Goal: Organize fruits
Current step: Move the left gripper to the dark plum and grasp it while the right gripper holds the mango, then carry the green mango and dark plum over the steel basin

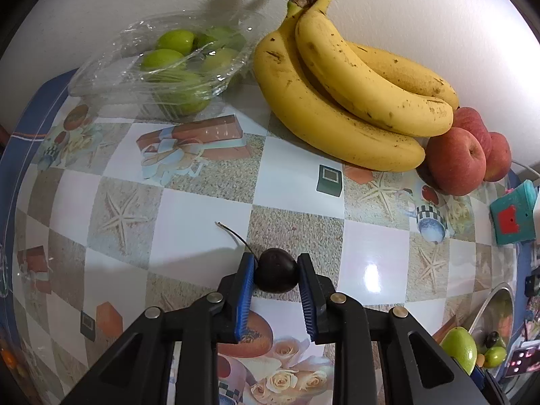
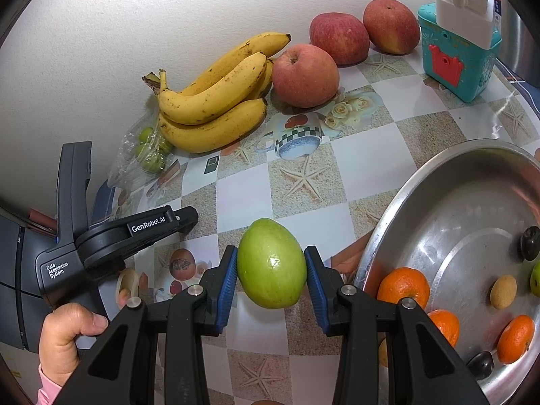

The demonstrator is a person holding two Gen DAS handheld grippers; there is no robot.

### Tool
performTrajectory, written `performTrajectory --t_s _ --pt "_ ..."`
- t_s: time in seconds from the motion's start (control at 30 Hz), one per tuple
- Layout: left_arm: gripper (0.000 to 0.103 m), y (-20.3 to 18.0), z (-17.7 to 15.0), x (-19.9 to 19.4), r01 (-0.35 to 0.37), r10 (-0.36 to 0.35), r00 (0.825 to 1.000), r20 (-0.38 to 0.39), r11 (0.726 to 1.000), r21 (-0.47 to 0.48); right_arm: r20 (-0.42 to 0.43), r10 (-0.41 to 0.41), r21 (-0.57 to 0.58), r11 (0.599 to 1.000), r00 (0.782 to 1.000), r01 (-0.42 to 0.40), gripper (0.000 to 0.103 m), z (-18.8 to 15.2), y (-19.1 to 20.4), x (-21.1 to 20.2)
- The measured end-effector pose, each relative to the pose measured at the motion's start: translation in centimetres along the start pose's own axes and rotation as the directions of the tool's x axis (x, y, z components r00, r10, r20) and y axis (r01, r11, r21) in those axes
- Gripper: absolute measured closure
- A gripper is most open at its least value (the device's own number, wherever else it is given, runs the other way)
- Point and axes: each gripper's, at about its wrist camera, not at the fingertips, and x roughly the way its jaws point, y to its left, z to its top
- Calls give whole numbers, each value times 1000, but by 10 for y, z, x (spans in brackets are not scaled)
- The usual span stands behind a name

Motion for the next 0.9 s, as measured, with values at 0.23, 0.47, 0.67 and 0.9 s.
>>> performTrajectory --t_s 0.23,0.47,0.67,0.9 --pt "76 7 -9 -16 23 -23 1000 16 999 -34 5 11 -2 1000 1000 -11 62 0 3 -5" --pt "76 18 -25 -39 32 -29 999 31 995 -96 11 22 -10 1000 1000 -22 62 -1 9 -13" --pt "76 25 -45 -58 46 -38 998 58 988 -148 16 26 -14 1000 1000 -26 62 -4 12 -24" --pt "76 21 -73 -83 76 -59 994 90 979 -189 30 33 -16 999 999 -32 62 -10 12 -43"
